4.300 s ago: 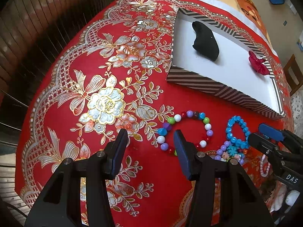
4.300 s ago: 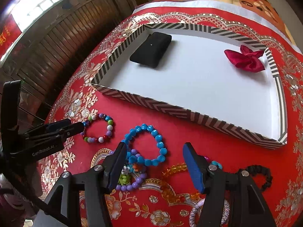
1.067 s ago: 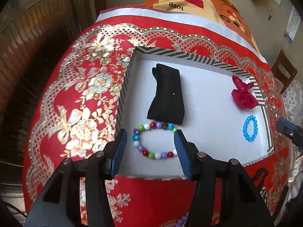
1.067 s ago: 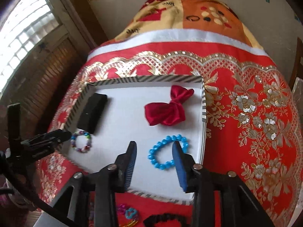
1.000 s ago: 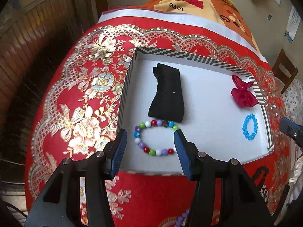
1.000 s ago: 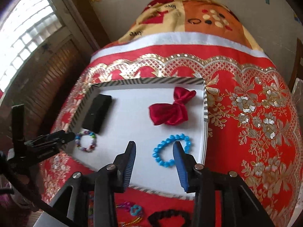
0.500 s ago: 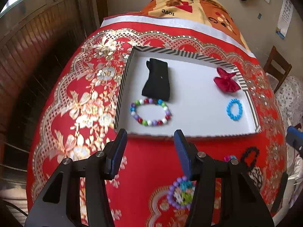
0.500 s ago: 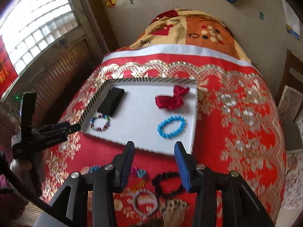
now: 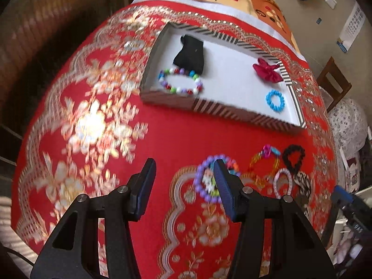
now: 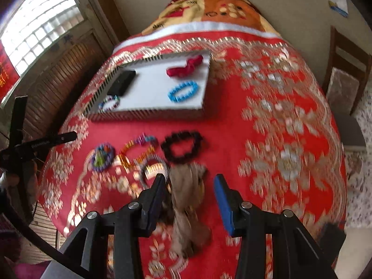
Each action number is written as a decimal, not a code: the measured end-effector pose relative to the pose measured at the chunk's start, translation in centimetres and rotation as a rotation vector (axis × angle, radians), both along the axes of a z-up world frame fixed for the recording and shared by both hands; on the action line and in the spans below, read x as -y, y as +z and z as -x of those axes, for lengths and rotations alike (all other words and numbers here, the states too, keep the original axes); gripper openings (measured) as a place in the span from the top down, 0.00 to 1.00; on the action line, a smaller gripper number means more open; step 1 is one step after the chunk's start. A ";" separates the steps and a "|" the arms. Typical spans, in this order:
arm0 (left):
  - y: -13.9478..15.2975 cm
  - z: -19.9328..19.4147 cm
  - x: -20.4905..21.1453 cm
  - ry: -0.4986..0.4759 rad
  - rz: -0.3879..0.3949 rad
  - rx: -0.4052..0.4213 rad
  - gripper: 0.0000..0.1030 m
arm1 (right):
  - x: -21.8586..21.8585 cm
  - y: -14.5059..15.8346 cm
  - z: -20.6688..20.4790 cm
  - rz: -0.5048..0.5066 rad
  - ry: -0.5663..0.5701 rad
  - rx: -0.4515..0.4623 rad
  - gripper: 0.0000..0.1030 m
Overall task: Organize jewelry
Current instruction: 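Reach the left tool to the purple-and-green flower bracelet and grasp it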
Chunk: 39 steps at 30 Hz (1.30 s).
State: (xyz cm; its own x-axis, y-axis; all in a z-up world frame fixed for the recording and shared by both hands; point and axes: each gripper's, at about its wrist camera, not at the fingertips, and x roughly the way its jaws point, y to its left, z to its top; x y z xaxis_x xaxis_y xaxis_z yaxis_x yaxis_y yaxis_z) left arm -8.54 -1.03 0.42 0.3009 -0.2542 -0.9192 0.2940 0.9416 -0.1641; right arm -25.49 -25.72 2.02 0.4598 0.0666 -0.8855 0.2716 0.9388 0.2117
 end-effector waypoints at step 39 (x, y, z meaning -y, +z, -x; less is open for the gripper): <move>-4.6 -0.5 7.3 -0.212 -0.122 -0.018 0.85 | -1.8 -2.6 0.9 -0.106 -0.025 -0.018 0.60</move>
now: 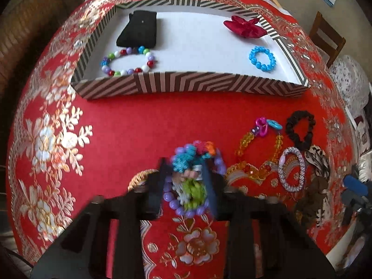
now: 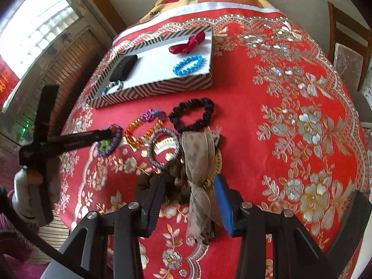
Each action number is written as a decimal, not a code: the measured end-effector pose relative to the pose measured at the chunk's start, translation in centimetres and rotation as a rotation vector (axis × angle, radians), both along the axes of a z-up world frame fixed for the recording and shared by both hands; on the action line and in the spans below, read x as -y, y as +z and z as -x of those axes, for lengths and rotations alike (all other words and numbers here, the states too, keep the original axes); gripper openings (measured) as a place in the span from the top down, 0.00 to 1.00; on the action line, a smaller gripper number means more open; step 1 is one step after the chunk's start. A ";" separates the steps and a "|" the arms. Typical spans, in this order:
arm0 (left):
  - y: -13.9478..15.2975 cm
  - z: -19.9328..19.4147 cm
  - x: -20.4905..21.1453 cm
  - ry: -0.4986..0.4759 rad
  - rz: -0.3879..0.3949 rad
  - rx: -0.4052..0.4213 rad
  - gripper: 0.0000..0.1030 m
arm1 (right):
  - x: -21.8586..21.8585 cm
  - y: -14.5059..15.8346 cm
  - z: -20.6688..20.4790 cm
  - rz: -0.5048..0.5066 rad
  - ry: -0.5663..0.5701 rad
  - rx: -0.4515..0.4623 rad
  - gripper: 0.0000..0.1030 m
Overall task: Organize jewelry
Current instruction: 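Reach the left tool to the purple-and-green flower bracelet and grasp it, then grasp the black scrunchie with the right tool while the left tool lifts the flower bracelet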
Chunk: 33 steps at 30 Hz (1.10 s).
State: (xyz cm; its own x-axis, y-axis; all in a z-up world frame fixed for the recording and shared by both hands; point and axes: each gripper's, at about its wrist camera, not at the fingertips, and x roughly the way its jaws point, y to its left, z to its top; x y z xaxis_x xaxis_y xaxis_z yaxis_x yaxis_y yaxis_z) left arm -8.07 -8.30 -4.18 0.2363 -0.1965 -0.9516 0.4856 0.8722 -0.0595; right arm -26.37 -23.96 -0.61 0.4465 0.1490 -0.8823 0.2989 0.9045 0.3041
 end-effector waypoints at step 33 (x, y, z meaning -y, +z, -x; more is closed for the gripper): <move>13.2 -4.7 -2.4 0.050 0.240 0.103 0.91 | 3.4 2.7 -9.9 0.089 0.079 0.117 0.94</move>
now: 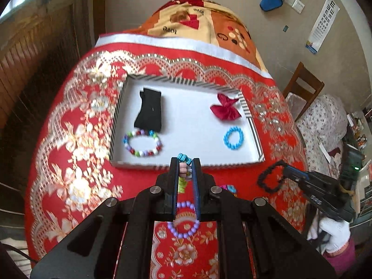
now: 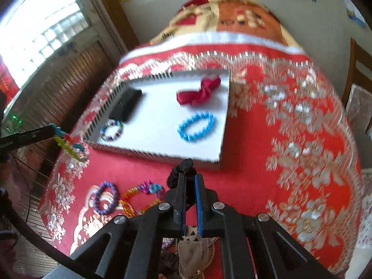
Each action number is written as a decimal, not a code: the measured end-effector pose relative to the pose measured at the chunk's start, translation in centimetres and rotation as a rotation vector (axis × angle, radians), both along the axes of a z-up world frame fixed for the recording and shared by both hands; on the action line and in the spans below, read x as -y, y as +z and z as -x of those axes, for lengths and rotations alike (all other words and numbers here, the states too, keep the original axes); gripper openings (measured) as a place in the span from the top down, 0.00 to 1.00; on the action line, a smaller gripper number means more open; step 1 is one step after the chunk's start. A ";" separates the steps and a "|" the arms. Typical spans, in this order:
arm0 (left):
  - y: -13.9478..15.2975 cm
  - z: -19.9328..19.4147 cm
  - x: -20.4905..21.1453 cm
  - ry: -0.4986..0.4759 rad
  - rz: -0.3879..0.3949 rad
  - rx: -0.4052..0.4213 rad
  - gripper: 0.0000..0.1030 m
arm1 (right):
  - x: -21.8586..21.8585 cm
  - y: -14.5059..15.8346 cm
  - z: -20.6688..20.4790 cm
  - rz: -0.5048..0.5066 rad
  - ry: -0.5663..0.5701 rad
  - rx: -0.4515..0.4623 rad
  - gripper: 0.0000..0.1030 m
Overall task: Organize jewelry
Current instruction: 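Grasp the black scrunchie with the right tool while the left tool lifts the flower bracelet, then carry both items over the white tray and open both tools to release them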
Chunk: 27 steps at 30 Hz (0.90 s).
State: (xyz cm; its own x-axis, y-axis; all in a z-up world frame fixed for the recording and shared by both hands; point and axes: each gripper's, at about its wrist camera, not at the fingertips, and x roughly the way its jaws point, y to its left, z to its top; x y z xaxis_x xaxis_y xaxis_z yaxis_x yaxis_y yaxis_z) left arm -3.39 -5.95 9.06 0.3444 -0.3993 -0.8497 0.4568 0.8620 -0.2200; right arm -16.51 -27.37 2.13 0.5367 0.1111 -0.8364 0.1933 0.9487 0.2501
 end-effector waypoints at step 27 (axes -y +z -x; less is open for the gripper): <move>-3.6 -12.7 8.1 -0.031 -0.107 0.007 0.91 | -0.4 0.4 -11.7 -0.027 0.045 0.023 0.94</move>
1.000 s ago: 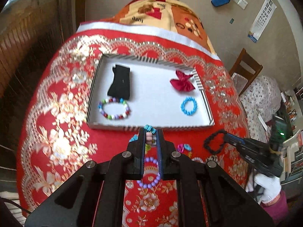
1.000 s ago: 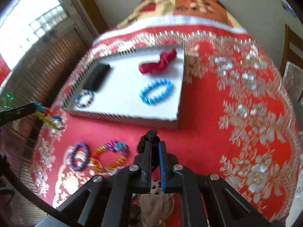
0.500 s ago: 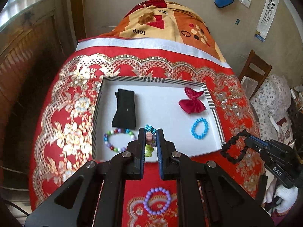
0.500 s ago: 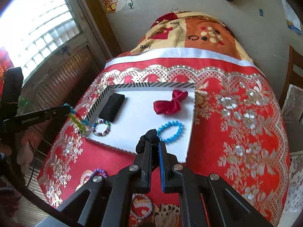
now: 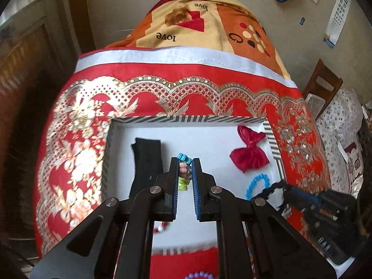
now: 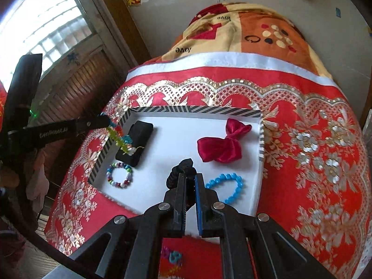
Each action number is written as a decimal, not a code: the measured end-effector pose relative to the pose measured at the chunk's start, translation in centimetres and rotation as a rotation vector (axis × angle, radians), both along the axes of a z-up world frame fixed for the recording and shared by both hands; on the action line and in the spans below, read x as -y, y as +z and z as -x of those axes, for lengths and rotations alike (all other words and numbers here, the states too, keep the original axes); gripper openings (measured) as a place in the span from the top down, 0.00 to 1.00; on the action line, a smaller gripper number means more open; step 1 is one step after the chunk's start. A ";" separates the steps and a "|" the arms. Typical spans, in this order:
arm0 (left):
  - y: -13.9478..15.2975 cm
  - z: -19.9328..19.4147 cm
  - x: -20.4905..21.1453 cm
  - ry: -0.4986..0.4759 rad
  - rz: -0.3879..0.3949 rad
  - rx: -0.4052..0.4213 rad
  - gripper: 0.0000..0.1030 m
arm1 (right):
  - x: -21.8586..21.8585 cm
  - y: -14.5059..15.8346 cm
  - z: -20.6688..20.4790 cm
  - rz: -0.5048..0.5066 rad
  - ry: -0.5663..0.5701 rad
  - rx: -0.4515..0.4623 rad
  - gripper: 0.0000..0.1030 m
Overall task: Organize jewelry
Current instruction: 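Carry both items over the white tray and open both tools to release them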
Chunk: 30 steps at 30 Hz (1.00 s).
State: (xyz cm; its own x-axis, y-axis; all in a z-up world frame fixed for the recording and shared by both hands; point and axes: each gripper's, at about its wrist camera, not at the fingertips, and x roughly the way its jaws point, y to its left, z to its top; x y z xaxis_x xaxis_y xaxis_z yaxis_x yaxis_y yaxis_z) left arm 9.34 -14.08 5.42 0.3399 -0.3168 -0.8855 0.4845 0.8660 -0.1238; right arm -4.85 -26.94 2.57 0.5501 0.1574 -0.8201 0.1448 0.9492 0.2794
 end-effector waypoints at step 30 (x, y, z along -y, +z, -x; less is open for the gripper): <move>-8.5 -5.9 0.8 0.074 0.013 -0.139 0.56 | -0.2 -7.6 -7.5 -0.063 -0.041 -0.145 0.73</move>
